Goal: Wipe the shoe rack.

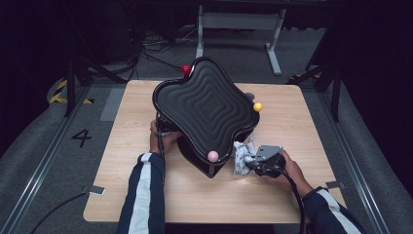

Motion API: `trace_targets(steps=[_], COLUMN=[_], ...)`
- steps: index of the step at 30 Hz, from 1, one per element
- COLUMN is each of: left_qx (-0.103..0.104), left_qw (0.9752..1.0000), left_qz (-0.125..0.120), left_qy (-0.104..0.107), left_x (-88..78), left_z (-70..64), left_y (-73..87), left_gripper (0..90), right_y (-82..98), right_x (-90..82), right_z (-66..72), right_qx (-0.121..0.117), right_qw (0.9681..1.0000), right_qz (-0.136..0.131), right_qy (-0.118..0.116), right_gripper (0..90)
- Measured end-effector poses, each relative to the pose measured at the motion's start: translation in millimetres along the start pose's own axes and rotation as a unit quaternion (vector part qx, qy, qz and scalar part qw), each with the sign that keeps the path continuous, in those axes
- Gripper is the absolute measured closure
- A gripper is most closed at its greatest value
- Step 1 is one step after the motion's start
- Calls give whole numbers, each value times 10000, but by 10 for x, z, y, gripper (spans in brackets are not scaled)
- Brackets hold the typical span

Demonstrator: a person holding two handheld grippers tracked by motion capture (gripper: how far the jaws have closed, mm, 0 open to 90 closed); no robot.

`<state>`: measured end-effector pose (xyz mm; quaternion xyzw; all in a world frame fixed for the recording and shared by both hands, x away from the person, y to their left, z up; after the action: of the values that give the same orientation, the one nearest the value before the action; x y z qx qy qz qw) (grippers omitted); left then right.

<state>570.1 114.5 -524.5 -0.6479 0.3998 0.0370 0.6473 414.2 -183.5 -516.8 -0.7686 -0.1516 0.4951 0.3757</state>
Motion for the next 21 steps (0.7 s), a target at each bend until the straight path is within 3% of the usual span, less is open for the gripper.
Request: trace_targets(steps=[3,4,6,7,8,11,16,18,20,21], left_qx=[123,36,146,138,-15,-38,-27,-71,136,102], left_qw=[9999,10000,9998,9995,9996,10000,9996,9995,9993,9994], left_qz=[5,-31,9,-124,-161,-72,-236,-271,-294,-286], left_qy=[-51,21,-112,-250,-218,-33,-147,-134,-210,-155], left_x=[62,100,150,186,217,243,273,263,231,231], left_z=[-37,-68,-65,-57,-73,-72,-57,-50,-8,-20], left_y=[-50,-63,-82,-105,-117,-170,-241,-266,-281,-279], left_gripper=[311,311,311,312,319,322,376,449,526,531], right_y=[0,0,-2,-3,-4,-9,0,5,17,23], right_x=[2,2,9,13,19,31,28,21,10,4], right_z=[6,9,10,13,15,21,16,13,10,7], right_qx=[-35,-59,-73,-73,-90,-126,-58,-41,-70,-49], right_qw=[10000,10000,10000,10000,10000,9999,9999,9999,9999,9999], right_qz=[2,7,-2,-3,6,14,6,5,19,24], right_qy=[8,-3,-20,-31,-36,-29,-93,-118,-133,-133], right_gripper=[682,683,682,682,683,683,686,695,703,704])
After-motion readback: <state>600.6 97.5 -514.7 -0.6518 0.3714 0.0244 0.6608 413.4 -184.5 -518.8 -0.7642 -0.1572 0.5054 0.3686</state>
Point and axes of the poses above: each handheld gripper's, and its own axes: x roughly forward along the jaws, y roughly out of its underside, z roughly to its left, the point moved 7 cm from there along x, roughly forward along the jaws, and after that the axes turned 8 degrees about -z, right-handed, at the moved point
